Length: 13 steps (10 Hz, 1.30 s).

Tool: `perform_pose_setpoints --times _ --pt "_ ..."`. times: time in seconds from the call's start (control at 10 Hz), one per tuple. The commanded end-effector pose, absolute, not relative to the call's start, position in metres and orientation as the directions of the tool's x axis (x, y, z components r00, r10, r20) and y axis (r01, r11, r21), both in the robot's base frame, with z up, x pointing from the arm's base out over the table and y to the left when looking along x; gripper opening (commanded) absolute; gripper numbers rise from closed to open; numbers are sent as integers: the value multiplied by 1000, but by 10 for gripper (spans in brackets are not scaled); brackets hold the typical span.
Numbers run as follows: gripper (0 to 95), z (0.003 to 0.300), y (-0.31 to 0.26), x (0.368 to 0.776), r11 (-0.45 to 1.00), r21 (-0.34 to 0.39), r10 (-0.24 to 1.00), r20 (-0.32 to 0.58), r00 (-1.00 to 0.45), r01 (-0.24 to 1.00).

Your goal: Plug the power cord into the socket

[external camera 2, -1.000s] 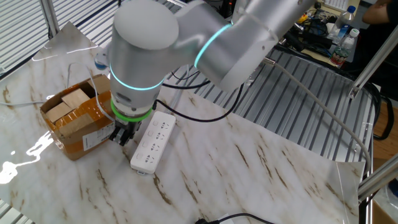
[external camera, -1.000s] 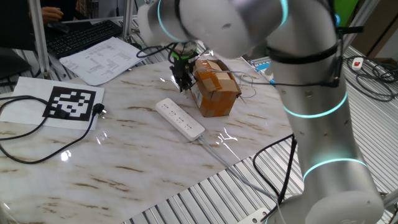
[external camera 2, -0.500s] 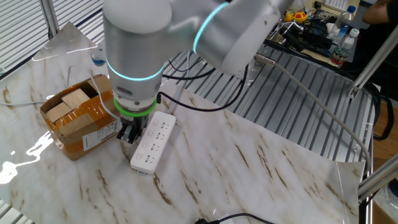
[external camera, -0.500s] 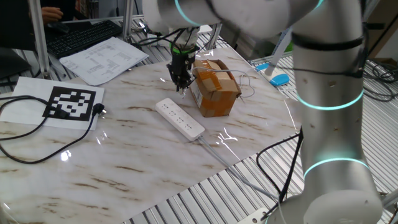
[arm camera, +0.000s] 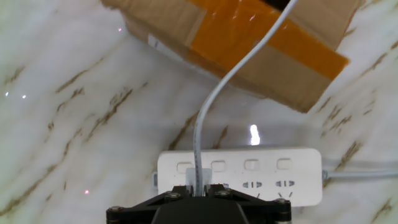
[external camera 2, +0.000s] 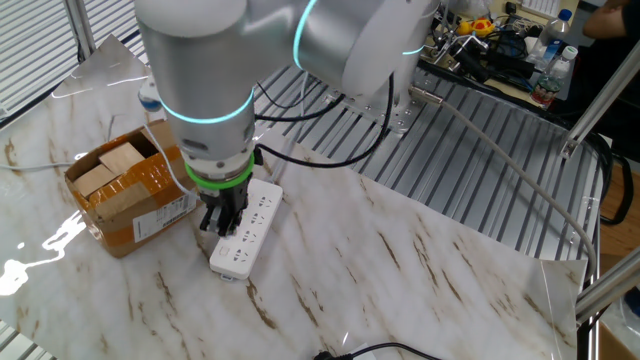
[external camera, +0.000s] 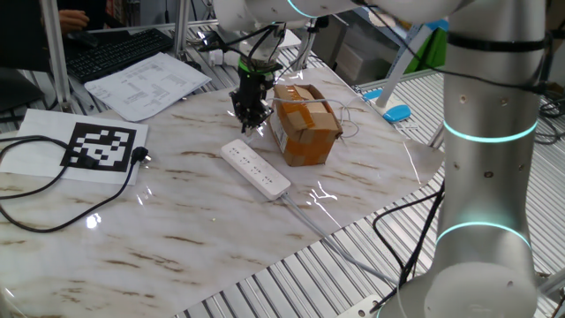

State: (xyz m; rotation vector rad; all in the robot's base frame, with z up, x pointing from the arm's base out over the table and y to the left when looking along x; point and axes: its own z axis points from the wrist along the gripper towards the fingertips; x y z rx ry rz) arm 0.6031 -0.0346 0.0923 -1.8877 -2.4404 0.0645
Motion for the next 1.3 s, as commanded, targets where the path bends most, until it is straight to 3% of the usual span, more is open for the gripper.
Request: perform_pose_setpoints --times 0.1,1.3 --pt "0 94 -33 601 257 -66 966 45 -254 964" --pt "0 79 -22 605 242 -43 965 116 -235 969"
